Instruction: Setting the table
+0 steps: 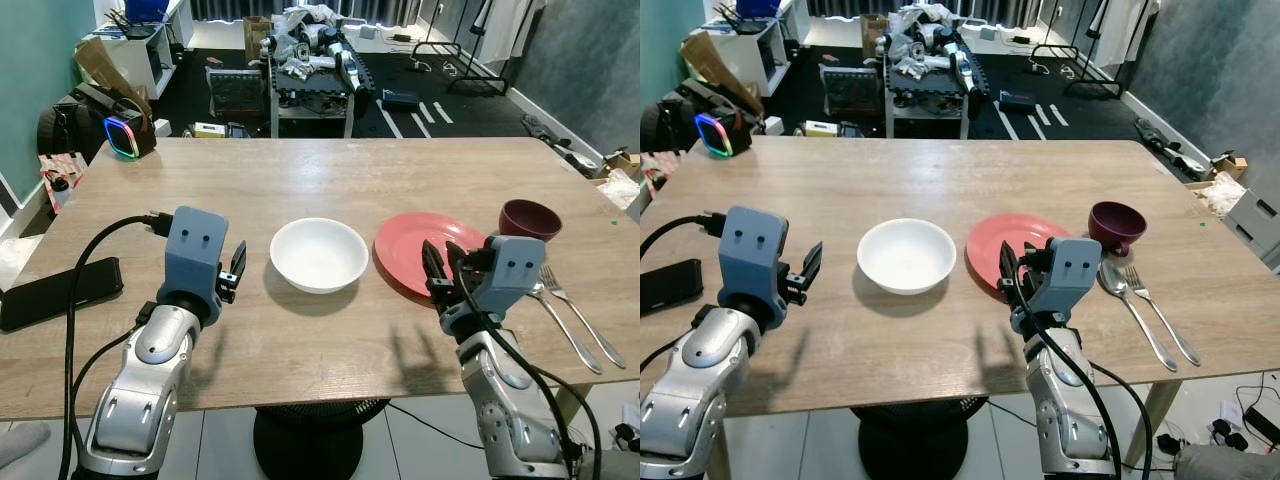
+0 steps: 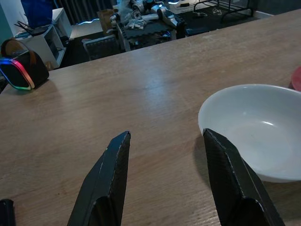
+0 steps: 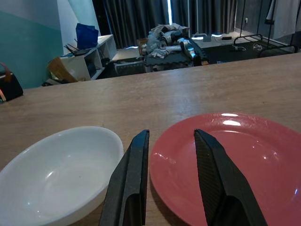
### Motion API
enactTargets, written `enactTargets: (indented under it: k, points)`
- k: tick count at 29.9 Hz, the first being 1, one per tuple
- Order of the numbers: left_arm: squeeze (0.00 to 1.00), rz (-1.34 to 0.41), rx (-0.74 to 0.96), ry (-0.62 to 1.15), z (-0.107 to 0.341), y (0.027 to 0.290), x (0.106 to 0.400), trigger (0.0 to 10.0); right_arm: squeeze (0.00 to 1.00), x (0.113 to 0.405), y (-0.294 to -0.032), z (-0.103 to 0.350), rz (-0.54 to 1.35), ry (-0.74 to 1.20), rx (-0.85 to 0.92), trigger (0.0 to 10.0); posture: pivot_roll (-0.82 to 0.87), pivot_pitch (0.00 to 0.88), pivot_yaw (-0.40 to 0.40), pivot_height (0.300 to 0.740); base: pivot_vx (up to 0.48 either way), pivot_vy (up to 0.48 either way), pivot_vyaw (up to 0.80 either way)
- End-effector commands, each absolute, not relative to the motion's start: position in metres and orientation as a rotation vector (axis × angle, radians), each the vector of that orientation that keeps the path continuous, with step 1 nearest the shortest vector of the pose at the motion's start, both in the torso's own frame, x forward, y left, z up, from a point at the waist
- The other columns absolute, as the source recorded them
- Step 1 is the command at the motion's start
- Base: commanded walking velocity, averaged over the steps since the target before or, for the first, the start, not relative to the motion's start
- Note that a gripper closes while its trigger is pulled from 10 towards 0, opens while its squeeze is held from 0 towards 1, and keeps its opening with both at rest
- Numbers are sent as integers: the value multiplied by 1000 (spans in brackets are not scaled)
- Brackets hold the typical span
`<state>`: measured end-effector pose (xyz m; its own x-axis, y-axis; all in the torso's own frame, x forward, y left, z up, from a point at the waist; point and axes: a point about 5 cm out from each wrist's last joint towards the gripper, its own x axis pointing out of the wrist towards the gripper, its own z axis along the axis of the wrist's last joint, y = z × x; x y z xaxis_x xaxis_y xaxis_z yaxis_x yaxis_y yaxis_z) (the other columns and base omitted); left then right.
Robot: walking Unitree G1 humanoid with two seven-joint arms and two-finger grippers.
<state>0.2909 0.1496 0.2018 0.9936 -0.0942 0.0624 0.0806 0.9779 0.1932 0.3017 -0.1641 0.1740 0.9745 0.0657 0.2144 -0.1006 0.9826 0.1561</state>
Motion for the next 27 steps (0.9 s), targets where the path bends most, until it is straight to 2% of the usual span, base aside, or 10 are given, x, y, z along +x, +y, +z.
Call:
enactTargets:
  k: [1,14,27]
  points:
    - [0,-83,194,-86,205,148,290,10000,0,302,-166,172,74,-192,171,10000,88,0,42,740,0,0,0]
    - [0,-74,200,-73,202,152,293,10000,0,301,-168,171,59,-186,162,10000,52,0,51,740,0,0,0]
    - [0,-102,177,-61,196,140,294,10000,0,299,-168,168,47,-167,154,10000,15,0,44,740,0,0,0]
